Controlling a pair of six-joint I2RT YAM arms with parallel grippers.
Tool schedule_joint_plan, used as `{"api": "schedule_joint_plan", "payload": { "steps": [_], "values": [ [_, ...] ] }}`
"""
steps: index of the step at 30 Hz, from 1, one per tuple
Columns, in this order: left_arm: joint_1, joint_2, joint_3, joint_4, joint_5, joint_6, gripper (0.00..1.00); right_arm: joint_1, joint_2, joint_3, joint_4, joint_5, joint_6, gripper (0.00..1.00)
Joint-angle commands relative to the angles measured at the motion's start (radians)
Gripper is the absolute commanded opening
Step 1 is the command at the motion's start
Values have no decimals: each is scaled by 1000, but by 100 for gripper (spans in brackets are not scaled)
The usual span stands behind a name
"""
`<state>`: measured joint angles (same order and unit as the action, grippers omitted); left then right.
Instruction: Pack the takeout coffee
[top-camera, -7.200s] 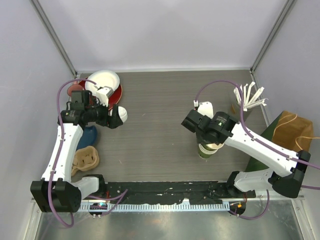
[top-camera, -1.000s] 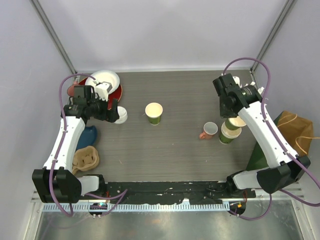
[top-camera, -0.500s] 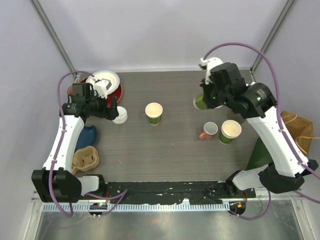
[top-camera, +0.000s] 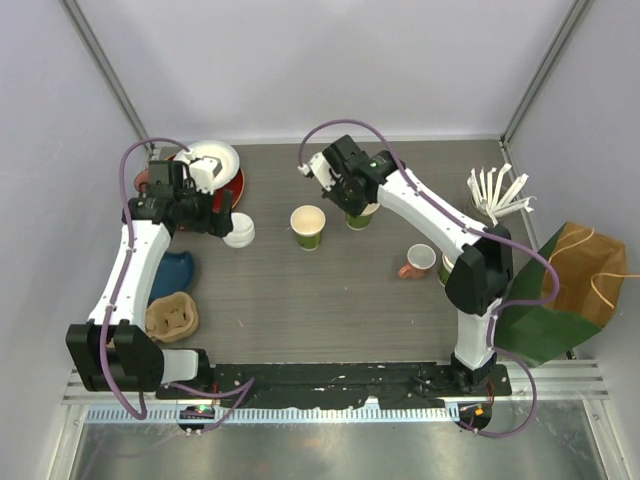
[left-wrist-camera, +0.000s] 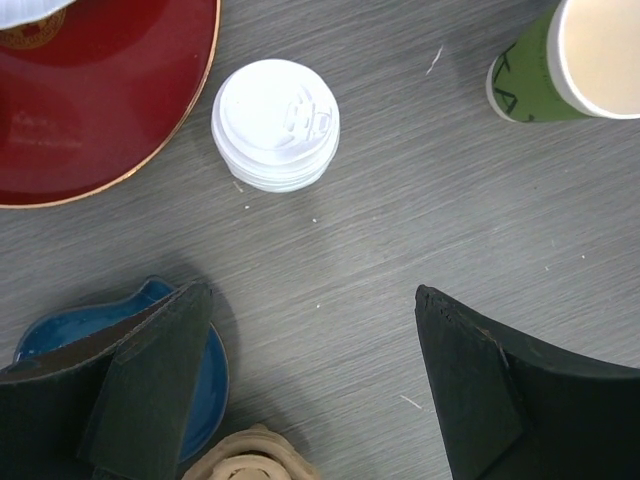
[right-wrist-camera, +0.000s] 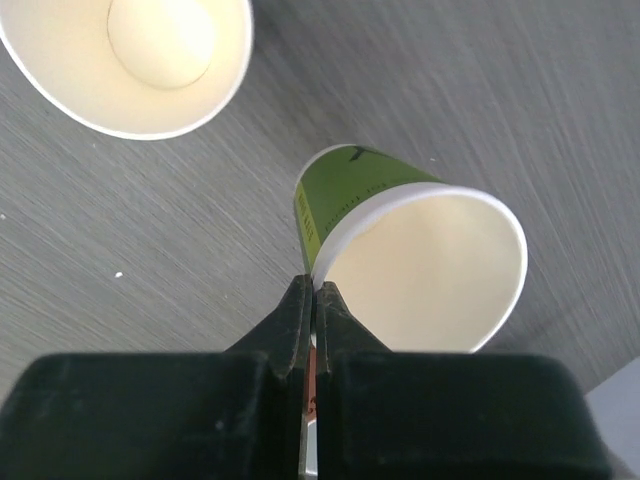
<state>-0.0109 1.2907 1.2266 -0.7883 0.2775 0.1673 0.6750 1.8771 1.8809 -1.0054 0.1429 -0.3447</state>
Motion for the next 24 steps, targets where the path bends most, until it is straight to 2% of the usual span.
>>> {"api": "schedule_joint_plan", "payload": {
  "steps": [1,13,20,24],
  "values": [
    [6,28,51,-8,-35,15,87,-8,11,-14,79,-55,-169,1],
    [6,62,56,9,-43,23,87,-43,65,-114,59,-123,-228,1],
    [6,71,59,11,-35,23,87,-45,30,-198,137,-169,-214,1],
    [6,84,60,6,-23,20,87,-45,14,-226,143,-172,-205,10]
  ]
}}
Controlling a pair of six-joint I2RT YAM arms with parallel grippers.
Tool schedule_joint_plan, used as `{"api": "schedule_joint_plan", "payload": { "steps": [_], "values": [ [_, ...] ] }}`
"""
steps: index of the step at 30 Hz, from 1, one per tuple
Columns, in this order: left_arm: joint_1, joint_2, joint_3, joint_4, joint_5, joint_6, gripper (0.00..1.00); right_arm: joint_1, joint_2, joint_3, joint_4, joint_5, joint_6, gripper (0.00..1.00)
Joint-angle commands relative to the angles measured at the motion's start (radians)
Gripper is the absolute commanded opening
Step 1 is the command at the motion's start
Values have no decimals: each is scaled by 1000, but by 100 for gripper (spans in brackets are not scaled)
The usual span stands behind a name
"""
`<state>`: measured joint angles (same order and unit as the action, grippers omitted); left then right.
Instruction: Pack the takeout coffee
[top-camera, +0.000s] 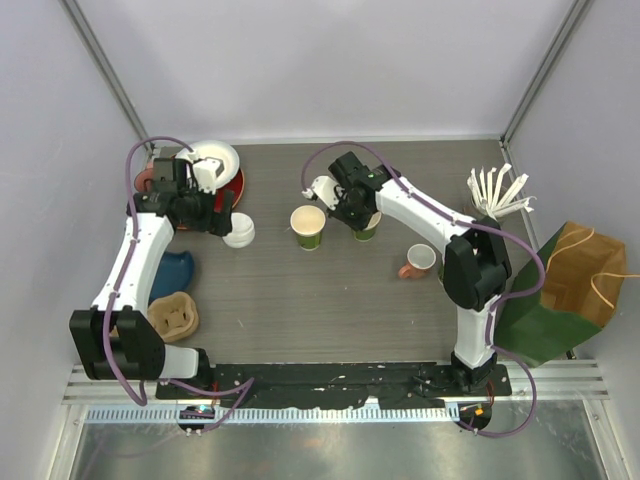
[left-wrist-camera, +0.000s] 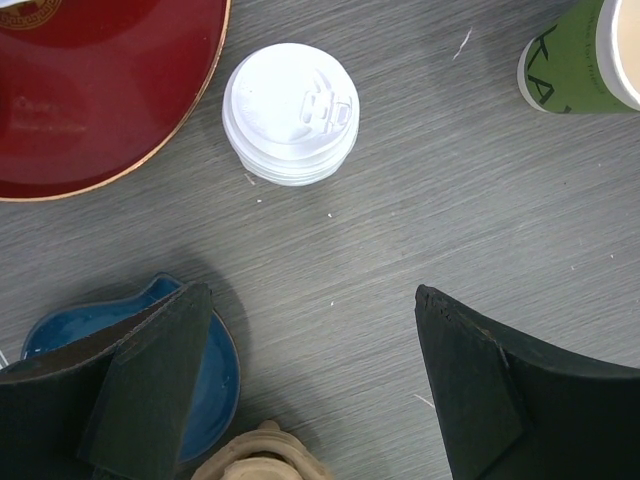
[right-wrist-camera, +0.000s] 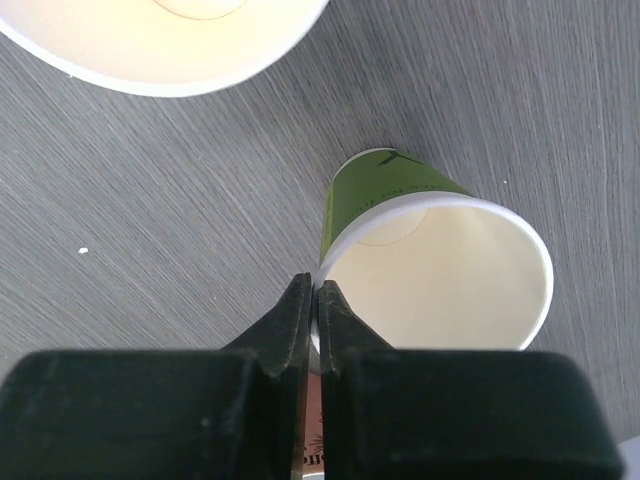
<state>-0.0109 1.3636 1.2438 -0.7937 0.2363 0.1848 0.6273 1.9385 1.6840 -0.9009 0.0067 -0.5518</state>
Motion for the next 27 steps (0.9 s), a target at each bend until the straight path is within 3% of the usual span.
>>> {"api": "schedule_joint_plan", "payload": {
  "steps": [1,5,11,15,19,22,27],
  "values": [
    [6,17,45,8,21,-2,87,2,-52,-30,39,-25,6,12],
    [5,52,68,-5,41,7,84,3,-64,-6,19,-11,32,39],
    [-60,198,236,-87,89,168,66,3,-81,105,-42,47,72,55],
    [-142,369,307,-82,-76,202,59,2,-131,120,-44,6,89,66],
    [-221,468,348,-73,-214,205,47,2,-200,94,-21,-27,119,72],
    [-259,495,344,-24,-302,217,46,0,-251,56,5,-30,135,72],
    [-281,535,358,-9,-321,234,45,2,-328,-29,46,-45,139,72]
  ]
}}
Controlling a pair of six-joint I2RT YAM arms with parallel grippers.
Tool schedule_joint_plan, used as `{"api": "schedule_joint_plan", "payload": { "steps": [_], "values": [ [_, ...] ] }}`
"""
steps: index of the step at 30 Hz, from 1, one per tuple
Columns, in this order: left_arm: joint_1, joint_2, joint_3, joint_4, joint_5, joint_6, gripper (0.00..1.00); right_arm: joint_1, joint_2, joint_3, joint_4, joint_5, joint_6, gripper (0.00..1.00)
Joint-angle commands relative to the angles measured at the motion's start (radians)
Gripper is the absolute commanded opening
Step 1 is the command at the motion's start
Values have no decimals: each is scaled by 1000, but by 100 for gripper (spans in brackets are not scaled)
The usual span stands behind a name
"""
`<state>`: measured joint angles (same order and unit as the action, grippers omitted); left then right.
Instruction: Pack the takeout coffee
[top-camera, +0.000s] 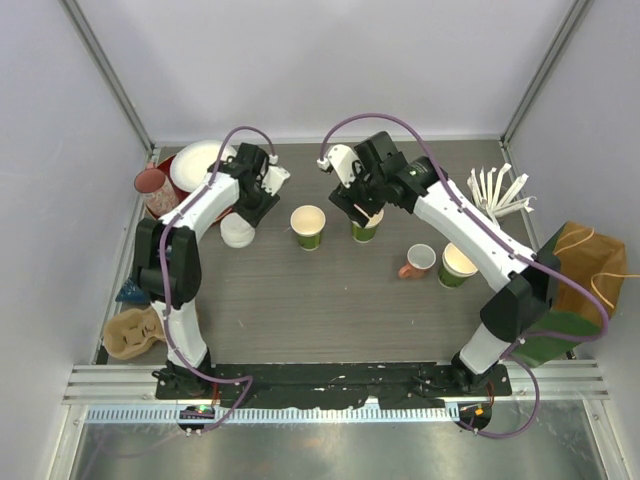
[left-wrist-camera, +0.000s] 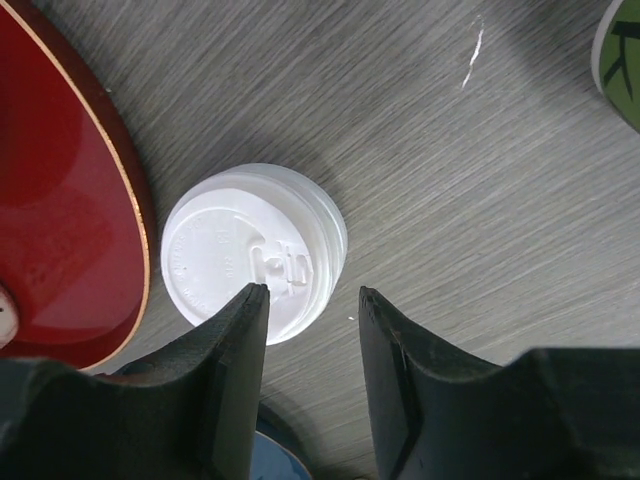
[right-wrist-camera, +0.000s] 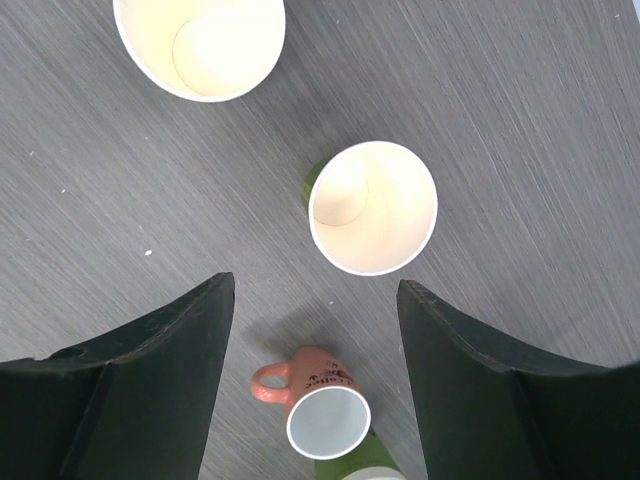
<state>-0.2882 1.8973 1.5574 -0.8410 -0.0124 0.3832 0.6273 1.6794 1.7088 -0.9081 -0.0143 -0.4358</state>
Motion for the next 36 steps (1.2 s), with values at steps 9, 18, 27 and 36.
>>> {"api": "schedule_joint_plan", "payload": {
  "steps": [9,18,27,36],
  "values": [
    [0,135,151,-82,-46,-9,36,-1,-76,-94,55,-1,23,72],
    [7,144,148,-95,-89,-24,36,-3,-70,-94,54,10,22,72],
    [12,171,164,-128,-55,-50,33,-3,-73,-94,52,10,17,71],
    [15,186,193,-165,-41,-59,1,-1,-84,-97,51,45,16,71]
  ]
}}
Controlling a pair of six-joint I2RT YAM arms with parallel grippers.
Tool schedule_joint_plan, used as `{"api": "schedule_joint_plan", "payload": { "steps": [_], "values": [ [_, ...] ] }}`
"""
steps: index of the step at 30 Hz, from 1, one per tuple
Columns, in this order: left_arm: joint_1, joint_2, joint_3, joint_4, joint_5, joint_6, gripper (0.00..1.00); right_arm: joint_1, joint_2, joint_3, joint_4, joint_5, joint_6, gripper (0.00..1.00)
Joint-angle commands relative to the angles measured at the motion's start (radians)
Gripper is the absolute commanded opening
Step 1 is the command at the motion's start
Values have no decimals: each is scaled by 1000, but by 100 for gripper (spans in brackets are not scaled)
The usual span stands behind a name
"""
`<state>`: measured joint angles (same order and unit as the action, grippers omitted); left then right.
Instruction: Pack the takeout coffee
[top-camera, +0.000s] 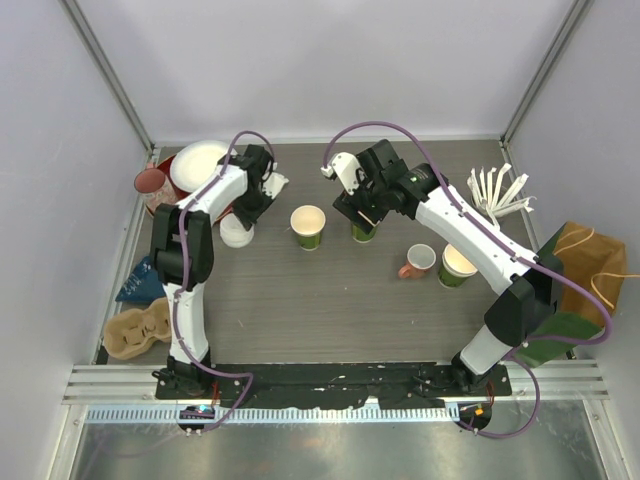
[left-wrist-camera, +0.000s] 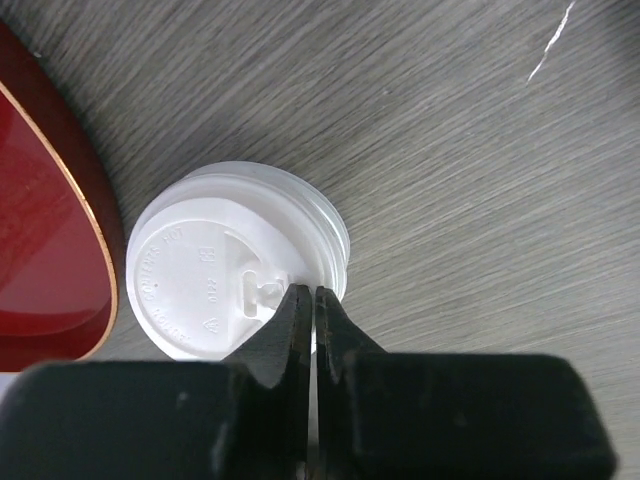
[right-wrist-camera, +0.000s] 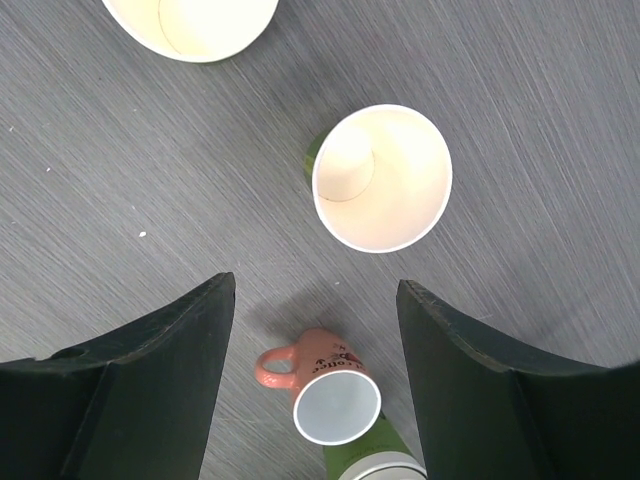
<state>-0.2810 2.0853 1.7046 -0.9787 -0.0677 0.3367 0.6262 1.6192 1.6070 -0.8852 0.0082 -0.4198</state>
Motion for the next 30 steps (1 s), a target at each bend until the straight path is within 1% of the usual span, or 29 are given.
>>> {"api": "schedule_joint_plan", "payload": {
  "steps": [1,7,22,23,24,26,27,29,30],
  "values": [
    [6,-5,53,-32,14,-15,0,-2,-27,5,28,22,1,71],
    [6,-56,63,-52,23,-16,0,-2,-25,2,28,24,3,71],
    [8,-192,35,-8,22,-7,0,-2,-39,4,23,32,9,71],
    [6,-200,38,-12,35,-10,0,0,-41,5,26,35,10,71],
    [8,-230,41,-17,98,-14,0,0,-42,5,28,44,13,71],
    [6,-276,43,-26,170,-13,0,-2,-50,13,32,55,38,71],
    [3,-330,37,-22,208,-18,0,-9,-48,17,38,56,55,71],
    [-15,-384,30,5,270,-27,0,-28,-47,39,46,53,119,71],
    [-26,-428,26,8,287,-33,0,-63,-47,45,60,36,143,71]
  ]
}}
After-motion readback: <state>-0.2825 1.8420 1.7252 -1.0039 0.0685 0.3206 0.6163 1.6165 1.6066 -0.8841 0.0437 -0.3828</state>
